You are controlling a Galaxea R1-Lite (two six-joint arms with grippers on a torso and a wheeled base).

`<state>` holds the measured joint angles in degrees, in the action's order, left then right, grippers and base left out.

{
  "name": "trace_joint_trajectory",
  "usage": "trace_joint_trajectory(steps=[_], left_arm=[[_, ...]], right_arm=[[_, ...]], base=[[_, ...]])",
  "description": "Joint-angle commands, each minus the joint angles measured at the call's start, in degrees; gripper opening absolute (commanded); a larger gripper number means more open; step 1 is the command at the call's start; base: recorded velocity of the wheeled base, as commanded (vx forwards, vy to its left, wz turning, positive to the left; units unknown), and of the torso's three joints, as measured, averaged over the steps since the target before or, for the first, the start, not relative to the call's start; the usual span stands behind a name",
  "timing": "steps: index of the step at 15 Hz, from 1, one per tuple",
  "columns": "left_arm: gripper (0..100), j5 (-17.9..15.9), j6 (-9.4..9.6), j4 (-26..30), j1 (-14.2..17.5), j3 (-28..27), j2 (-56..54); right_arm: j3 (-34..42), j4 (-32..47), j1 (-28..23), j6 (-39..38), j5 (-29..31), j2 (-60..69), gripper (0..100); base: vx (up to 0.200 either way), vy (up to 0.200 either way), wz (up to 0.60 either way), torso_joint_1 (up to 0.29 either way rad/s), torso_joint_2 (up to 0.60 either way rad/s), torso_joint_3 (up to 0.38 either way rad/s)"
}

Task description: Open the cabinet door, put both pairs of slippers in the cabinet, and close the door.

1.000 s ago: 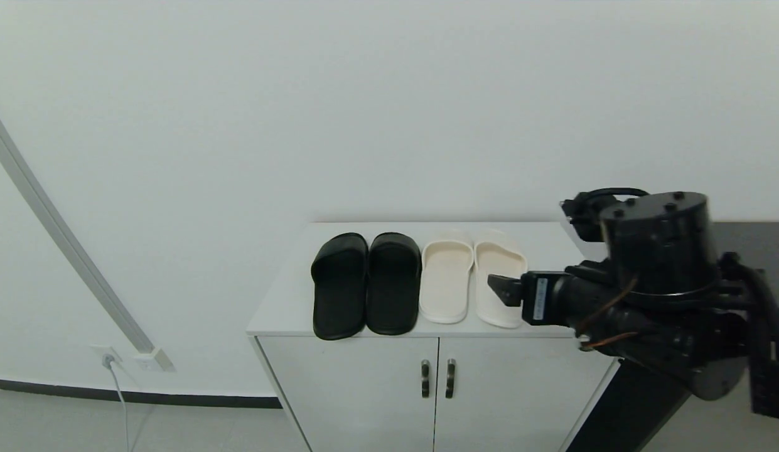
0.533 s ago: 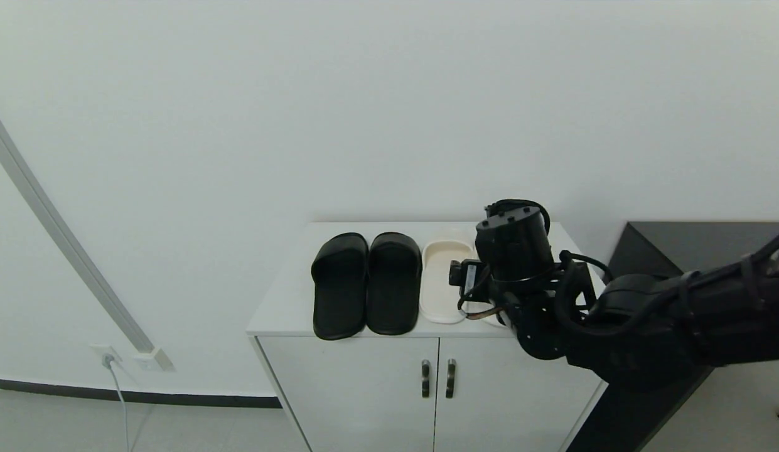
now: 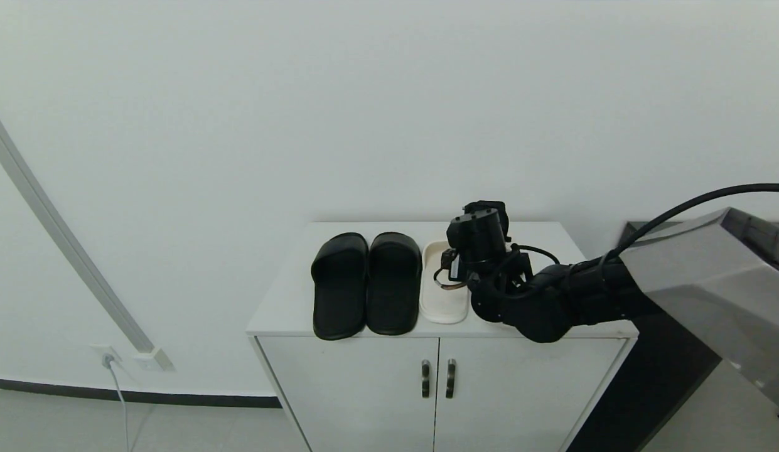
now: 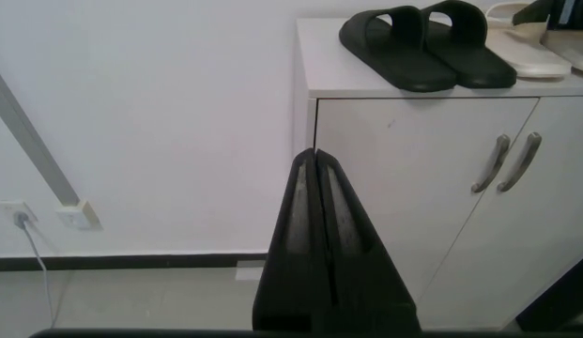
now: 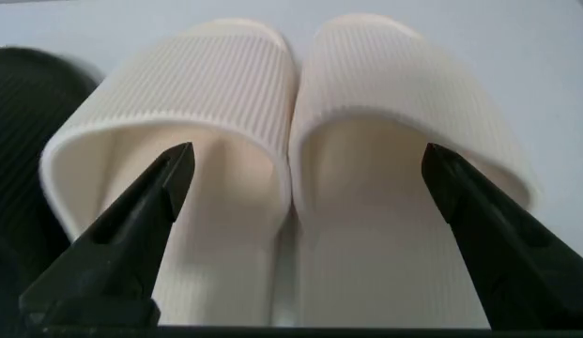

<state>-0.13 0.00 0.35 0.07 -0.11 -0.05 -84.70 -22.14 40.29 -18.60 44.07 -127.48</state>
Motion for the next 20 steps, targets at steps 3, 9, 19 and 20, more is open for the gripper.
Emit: trace_joint_trajectory(steps=[3,9,19,20], left_arm=[[0,0.0,0.0,0.0,0.0,0.0,0.0],[0,0.0,-0.09,0.0,0.0,0.0,0.0],[0,0.0,0.0,0.0,0.0,-0.1,0.0],[0,0.0,0.0,0.0,0.0,-0.1,0.0]], right_arm=[[-7.8,0.1,-0.6,1.3,1.7,-6.3,100],[-11.0,0.0,-1.0,2.8,1.8,-8.3,0],[8.0,-4.6,-0.7,11.0,-1.8,12.2,0],[14.6,-7.7,-0.2,14.0,-7.7,17.4,0]], base=[[0.0,0.0,0.0,0.0,0.0,0.0],[0.0,0.0,0.0,0.0,0.0,0.0],[0.0,0.0,0.0,0.0,0.0,0.0],[0.0,0.0,0.0,0.0,0.0,0.0]])
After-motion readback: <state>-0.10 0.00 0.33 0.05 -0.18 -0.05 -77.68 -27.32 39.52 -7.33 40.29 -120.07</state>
